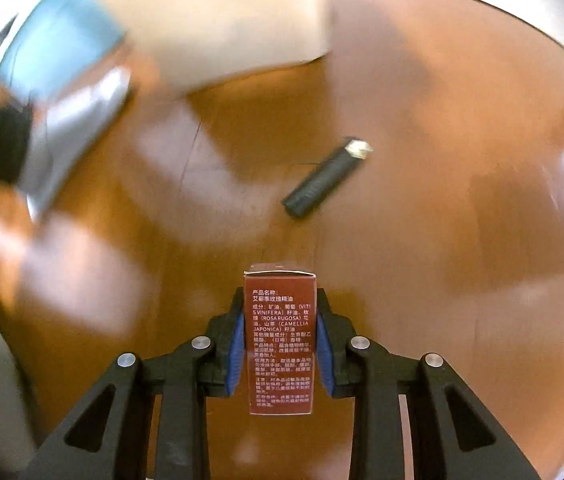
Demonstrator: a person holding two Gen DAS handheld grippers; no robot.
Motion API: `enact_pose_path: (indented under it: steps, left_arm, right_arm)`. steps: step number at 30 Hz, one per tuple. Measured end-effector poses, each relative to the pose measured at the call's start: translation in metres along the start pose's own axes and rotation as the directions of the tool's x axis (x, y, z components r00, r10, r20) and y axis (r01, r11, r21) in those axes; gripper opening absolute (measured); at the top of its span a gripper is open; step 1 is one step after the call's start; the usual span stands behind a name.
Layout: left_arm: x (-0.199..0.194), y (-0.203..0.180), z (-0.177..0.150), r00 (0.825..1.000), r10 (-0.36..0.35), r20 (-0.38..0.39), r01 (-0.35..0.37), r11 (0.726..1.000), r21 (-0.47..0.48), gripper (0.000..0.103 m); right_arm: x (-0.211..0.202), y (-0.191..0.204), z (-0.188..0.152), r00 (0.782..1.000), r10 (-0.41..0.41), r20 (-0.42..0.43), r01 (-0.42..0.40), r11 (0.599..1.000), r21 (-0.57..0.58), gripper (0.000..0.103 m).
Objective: Collect trash
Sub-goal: 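Grasp the small red box with the right tool while the left tool grasps the black lighter, then drop the lighter into the wastebasket with the left tool while the right tool drops the red box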
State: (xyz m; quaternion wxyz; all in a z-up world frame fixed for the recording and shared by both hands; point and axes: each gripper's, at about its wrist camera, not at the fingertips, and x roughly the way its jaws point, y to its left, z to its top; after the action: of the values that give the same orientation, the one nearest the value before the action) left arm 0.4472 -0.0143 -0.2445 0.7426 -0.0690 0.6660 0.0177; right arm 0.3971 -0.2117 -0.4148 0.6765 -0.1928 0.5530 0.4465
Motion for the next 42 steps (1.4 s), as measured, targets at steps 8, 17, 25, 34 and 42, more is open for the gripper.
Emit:
enact_pose_path:
  steps: [8, 17, 25, 34, 42]
  left_arm:
    - [0.162, -0.035, -0.003, 0.975, -0.061, -0.216, 0.023, 0.984, -0.176, 0.103]
    - [0.222, -0.023, 0.013, 0.978, 0.031, -0.206, -0.09, 0.953, -0.288, 0.103]
    - [0.229, -0.031, 0.01, 0.982, 0.062, -0.176, -0.112, 0.952, -0.286, 0.068]
    - [0.216, -0.028, 0.003, 0.988, 0.038, -0.152, -0.072, 0.971, -0.23, 0.018]
    - [0.104, -0.033, 0.015, 0.995, -0.059, -0.083, 0.053, 0.996, -0.068, 0.018]
  right_arm:
    - [-0.051, -0.02, -0.06, 0.983, -0.003, 0.186, -0.053, 0.954, 0.295, 0.032]
    - [-0.077, -0.032, -0.085, 0.969, -0.016, 0.247, -0.078, 0.928, 0.364, 0.032]
    - [-0.077, -0.028, -0.084, 0.966, -0.011, 0.258, -0.09, 0.921, 0.379, 0.032]
    - [-0.079, -0.032, -0.081, 0.972, -0.011, 0.233, -0.078, 0.927, 0.368, 0.032]
    - [-0.077, -0.031, -0.076, 0.971, -0.009, 0.239, -0.082, 0.926, 0.369, 0.032]
